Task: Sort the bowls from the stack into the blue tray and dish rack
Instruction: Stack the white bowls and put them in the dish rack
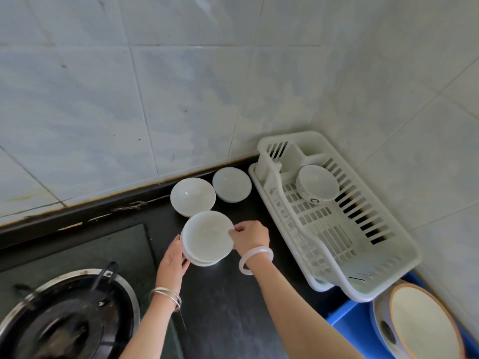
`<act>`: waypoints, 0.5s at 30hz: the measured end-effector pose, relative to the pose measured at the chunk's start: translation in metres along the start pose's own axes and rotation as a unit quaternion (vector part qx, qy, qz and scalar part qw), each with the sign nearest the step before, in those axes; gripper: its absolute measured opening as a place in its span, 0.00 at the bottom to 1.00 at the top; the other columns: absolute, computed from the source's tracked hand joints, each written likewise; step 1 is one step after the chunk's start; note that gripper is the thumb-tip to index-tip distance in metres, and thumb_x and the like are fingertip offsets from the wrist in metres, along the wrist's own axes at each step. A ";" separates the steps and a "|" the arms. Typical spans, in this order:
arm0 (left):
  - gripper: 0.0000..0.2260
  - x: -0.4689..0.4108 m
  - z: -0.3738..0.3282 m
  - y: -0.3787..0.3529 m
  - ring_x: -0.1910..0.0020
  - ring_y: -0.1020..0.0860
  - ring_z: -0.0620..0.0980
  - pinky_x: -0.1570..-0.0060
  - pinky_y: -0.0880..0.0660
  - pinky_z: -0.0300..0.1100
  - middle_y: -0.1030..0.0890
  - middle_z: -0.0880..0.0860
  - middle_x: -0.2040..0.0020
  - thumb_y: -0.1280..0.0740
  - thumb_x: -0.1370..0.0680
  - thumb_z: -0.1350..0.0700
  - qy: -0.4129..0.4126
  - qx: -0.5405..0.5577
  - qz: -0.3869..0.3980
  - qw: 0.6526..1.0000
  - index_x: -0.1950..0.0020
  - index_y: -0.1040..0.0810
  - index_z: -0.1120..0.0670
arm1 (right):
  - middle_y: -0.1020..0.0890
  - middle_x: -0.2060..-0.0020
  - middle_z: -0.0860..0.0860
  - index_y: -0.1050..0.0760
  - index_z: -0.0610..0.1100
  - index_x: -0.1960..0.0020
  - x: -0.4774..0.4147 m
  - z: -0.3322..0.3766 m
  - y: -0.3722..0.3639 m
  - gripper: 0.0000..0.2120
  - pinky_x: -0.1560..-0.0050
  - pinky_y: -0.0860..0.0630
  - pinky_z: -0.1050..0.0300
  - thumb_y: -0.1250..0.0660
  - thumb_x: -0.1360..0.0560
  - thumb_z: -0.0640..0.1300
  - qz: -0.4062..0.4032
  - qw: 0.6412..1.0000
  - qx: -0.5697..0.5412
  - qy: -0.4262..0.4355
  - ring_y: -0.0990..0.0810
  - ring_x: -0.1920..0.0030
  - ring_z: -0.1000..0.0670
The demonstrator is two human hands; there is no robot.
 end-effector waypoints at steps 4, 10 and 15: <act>0.17 -0.005 0.002 0.001 0.35 0.29 0.54 0.42 0.28 0.47 0.27 0.52 0.35 0.40 0.21 0.55 0.024 0.001 -0.007 1.000 0.33 0.31 0.51 | 0.23 0.69 0.47 0.21 0.42 0.63 -0.002 -0.001 -0.009 0.08 0.69 0.27 0.62 0.35 0.27 0.41 0.015 0.999 0.037 -0.011 0.26 0.69 0.51; 0.21 -0.010 0.008 0.004 0.34 0.29 0.57 0.40 0.28 0.52 0.27 0.56 0.32 0.37 0.24 0.64 0.037 -0.014 -0.013 0.999 0.31 0.32 0.54 | 0.24 0.68 0.50 0.25 0.48 0.64 -0.009 -0.007 -0.014 0.07 0.70 0.31 0.64 0.34 0.27 0.41 0.018 0.999 0.044 -0.007 0.26 0.69 0.53; 0.20 -0.011 0.001 0.003 0.35 0.28 0.60 0.43 0.27 0.54 0.27 0.55 0.34 0.38 0.24 0.64 0.099 0.020 -0.018 0.995 0.33 0.31 0.52 | 0.22 0.45 0.48 0.27 0.51 0.38 -0.012 -0.013 -0.018 0.17 0.53 0.18 0.52 0.35 0.25 0.39 0.121 0.986 -0.087 -0.069 0.20 0.52 0.46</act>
Point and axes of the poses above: each hand's wrist, its own x-axis away from the middle knuckle, its own y-axis out of the back of the hand, z = x × y, the point moved 2 cm from there along -x, towards the middle knuckle
